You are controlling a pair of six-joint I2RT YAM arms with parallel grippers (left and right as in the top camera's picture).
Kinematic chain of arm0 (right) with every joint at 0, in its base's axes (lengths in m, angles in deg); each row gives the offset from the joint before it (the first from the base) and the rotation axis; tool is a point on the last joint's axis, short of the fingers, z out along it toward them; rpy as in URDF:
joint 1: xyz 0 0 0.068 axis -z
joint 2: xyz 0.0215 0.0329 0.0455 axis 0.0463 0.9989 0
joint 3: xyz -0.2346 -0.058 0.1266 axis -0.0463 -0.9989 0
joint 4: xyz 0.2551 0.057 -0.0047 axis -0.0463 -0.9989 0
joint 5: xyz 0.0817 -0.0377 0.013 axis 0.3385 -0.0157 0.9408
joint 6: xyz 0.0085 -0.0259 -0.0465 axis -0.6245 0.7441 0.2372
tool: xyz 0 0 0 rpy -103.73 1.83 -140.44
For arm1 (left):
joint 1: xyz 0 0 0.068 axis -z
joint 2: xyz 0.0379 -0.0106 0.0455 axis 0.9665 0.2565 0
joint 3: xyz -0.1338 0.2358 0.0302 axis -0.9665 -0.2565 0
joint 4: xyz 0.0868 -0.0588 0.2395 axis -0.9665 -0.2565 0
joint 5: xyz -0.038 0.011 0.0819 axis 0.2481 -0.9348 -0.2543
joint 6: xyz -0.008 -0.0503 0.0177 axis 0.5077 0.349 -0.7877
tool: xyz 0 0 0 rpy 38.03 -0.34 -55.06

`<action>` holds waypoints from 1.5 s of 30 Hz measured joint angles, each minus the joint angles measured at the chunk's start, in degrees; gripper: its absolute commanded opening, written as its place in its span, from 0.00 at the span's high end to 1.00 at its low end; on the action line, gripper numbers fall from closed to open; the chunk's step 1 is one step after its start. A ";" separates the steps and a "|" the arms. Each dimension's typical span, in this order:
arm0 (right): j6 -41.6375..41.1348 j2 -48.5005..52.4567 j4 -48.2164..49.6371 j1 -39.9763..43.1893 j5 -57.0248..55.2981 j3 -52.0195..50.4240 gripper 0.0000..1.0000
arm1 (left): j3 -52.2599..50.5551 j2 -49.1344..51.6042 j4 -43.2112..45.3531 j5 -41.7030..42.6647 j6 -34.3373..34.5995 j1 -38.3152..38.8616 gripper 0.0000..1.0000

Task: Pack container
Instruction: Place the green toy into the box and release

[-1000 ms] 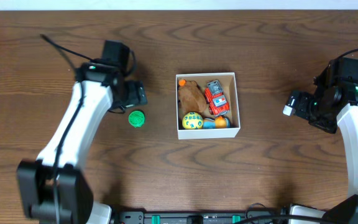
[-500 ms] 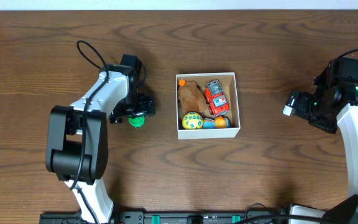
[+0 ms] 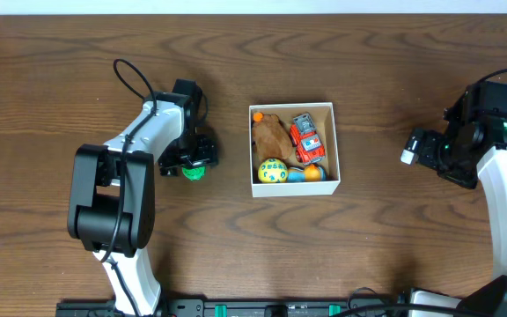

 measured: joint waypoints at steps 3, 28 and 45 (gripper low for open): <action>0.04 0.00 -0.09 0.00 0.00 0.00 0.01 | 0.00 0.00 -0.15 -0.04 -0.13 0.00 0.31; 0.22 0.00 0.02 0.00 -0.02 0.00 0.01 | 5.33 -2.82 -7.37 -0.07 -0.61 0.35 0.64; 0.22 0.00 0.13 0.00 0.00 0.00 0.01 | 13.81 -22.14 6.73 -0.15 -4.28 28.63 0.71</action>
